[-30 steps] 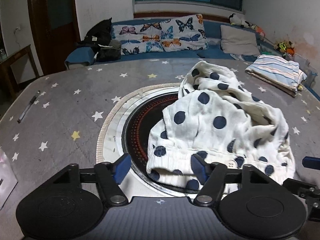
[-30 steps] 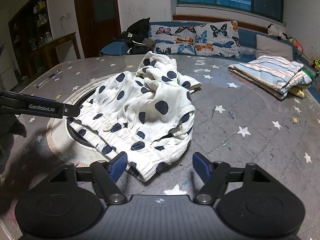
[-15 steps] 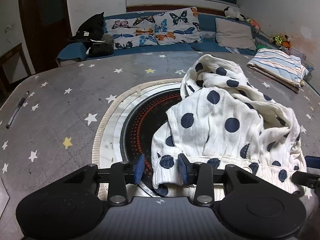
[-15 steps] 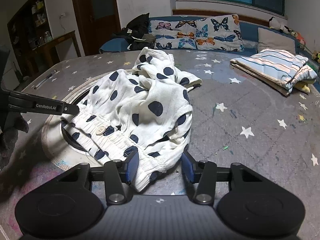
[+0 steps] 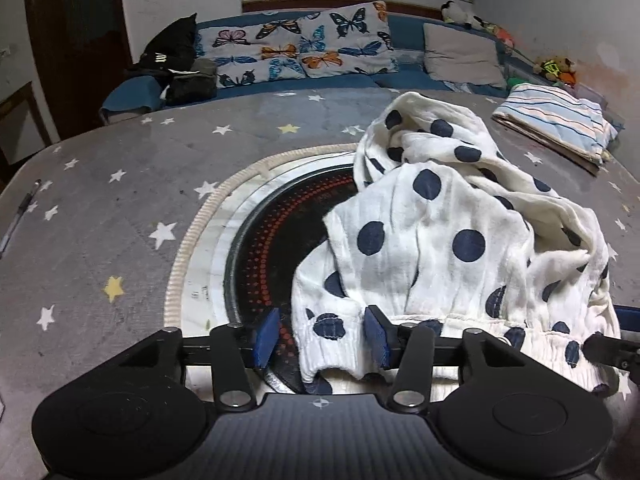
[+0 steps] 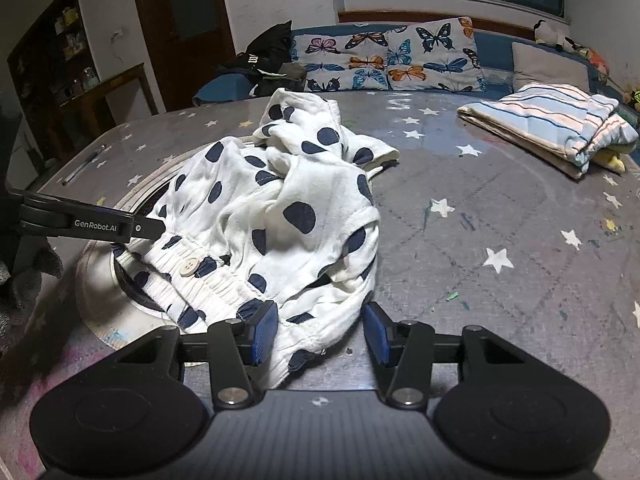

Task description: Fold clothes

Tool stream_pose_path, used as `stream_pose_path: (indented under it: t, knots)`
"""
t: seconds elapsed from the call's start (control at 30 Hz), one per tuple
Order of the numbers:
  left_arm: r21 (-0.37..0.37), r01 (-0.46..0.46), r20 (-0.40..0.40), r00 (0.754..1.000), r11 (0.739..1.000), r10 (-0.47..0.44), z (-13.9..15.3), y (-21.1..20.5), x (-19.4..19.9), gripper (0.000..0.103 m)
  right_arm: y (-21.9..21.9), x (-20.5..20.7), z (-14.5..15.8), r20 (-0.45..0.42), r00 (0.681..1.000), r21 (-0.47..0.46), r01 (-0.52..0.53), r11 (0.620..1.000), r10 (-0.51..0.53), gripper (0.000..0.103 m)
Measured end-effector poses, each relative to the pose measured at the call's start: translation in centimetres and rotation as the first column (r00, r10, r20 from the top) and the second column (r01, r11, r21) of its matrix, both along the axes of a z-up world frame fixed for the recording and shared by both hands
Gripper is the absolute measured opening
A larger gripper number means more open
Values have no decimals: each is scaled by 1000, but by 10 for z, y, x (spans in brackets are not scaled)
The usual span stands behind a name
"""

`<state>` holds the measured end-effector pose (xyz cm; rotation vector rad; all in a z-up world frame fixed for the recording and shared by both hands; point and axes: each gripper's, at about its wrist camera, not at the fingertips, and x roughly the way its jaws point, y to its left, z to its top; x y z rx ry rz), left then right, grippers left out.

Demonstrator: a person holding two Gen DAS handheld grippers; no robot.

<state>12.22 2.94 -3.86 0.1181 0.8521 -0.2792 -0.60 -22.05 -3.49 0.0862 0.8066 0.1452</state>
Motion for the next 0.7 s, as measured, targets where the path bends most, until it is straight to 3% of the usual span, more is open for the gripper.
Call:
stream_pose_path:
  t: [0.17,0.23,0.43,0.7]
  knots:
    - [-20,33,3,999,999,-33,1,-4,-4,19,1,2,1,-2,1000,33,-12,999,12,22]
    - [-27,40,5,999,999,-40,2,-3,-7,14,1,2,2,5,1000,28,-7,1000,7,13]
    - [-90,26,-3,1000,996,-27,13,17,-31,10,-5,-4,13,20,999,20,-35,999,35,6]
    - [-127,68,7,998,989,-68,36,38,-87,9,-3,-40,35,21,978,29,-207,978,207,5]
